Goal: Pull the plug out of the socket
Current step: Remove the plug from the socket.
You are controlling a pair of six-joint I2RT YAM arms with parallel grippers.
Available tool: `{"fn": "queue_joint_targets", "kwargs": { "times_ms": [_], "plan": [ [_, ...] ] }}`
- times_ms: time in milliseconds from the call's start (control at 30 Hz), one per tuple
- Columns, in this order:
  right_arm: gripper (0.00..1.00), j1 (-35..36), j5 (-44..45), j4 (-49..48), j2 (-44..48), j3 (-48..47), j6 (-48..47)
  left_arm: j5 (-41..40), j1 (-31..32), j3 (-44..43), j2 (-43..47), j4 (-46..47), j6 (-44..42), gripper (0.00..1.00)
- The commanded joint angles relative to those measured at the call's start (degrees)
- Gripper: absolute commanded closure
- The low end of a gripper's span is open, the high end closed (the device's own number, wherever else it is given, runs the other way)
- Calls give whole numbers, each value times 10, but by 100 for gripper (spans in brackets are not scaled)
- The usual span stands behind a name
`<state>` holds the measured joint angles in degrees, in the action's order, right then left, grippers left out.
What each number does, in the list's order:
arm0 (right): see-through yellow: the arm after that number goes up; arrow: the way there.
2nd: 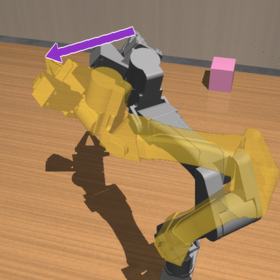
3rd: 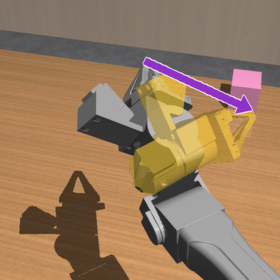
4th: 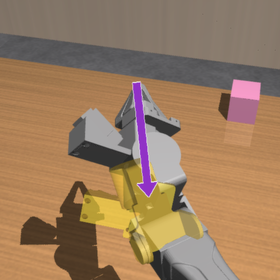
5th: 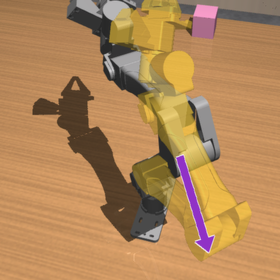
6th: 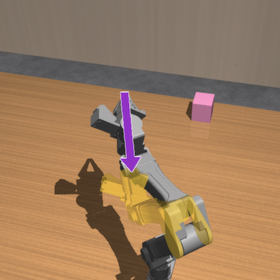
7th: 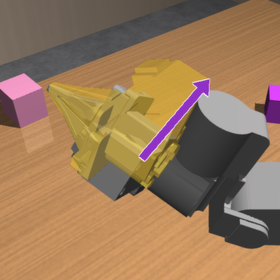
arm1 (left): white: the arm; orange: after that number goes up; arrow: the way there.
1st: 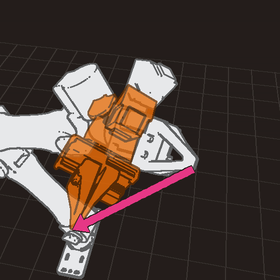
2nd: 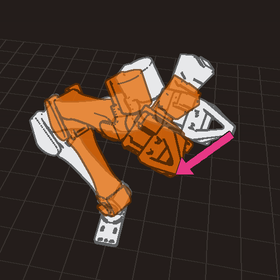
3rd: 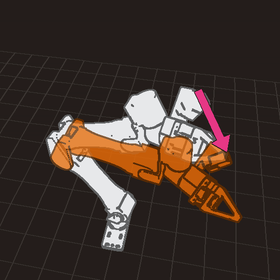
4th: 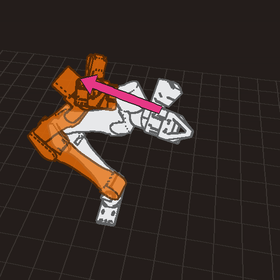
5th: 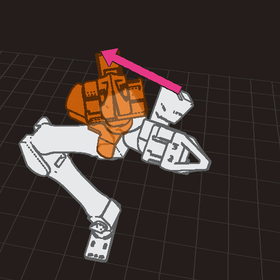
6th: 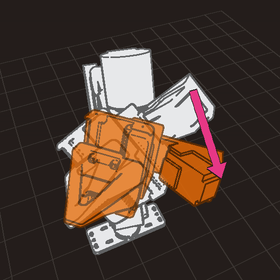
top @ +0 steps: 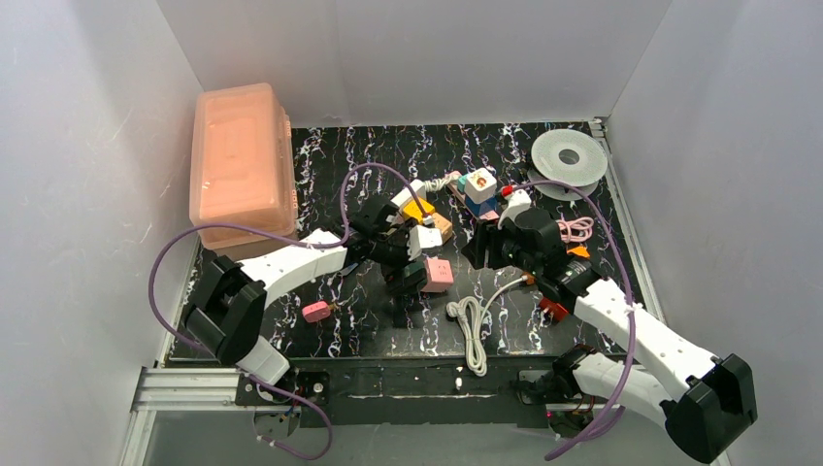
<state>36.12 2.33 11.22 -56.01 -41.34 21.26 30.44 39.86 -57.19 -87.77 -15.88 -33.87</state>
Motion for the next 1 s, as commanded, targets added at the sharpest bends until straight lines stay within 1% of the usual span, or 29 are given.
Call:
{"fn": "queue_joint_targets", "kwargs": {
  "times_ms": [0, 100, 267, 300, 367, 400, 433, 500, 533, 567, 600, 633, 800, 833, 900, 967],
  "plan": [
    [33, -2, -42, -64, 31, 24, -40, 3, 3, -12, -15, 3, -9, 2],
    [33, -2, -43, -66, 32, 30, -45, 8, 7, -5, -24, 4, -14, 2],
    [33, -2, -47, -61, 29, 30, -44, 1, 14, 12, -29, 37, -18, 2],
    [33, -2, -48, -62, 29, 31, -44, -1, 14, 13, -30, 42, -18, 4],
    [33, -2, -49, -64, 28, 33, -45, -4, 14, 12, -34, 47, -21, 14],
    [33, -2, -50, -66, 26, 36, -46, -4, 14, 11, -36, 49, -23, 23],
    [34, -2, -50, -68, 24, 38, -48, -5, 16, 9, -39, 49, -27, 36],
    [34, -2, -57, -83, 22, 49, -54, -11, 18, 9, -41, 51, -32, 64],
    [34, -2, -63, -95, 23, 57, -59, -13, 18, 9, -39, 51, -33, 73],
    [34, -2, -66, -104, 25, 67, -63, -14, 17, 10, -37, 49, -36, 79],
    [33, -2, -73, -126, 28, 79, -66, -15, 18, 10, -34, 47, -37, 83],
    [33, -2, -80, -142, 34, 89, -73, -15, 18, 11, -30, 42, -39, 85],
    [31, -2, -143, -219, 63, 145, -122, 1, 17, 16, 7, 12, -54, 88],
    [31, -2, -175, -230, 70, 151, -140, 9, 18, 16, 16, 3, -57, 89],
    [30, 1, -213, -229, 78, 151, -178, 26, 18, 10, 38, -22, -68, 93],
    [29, 5, -237, -207, 85, 140, -210, 43, 17, 5, 69, -48, -90, 96]
  ]
}}
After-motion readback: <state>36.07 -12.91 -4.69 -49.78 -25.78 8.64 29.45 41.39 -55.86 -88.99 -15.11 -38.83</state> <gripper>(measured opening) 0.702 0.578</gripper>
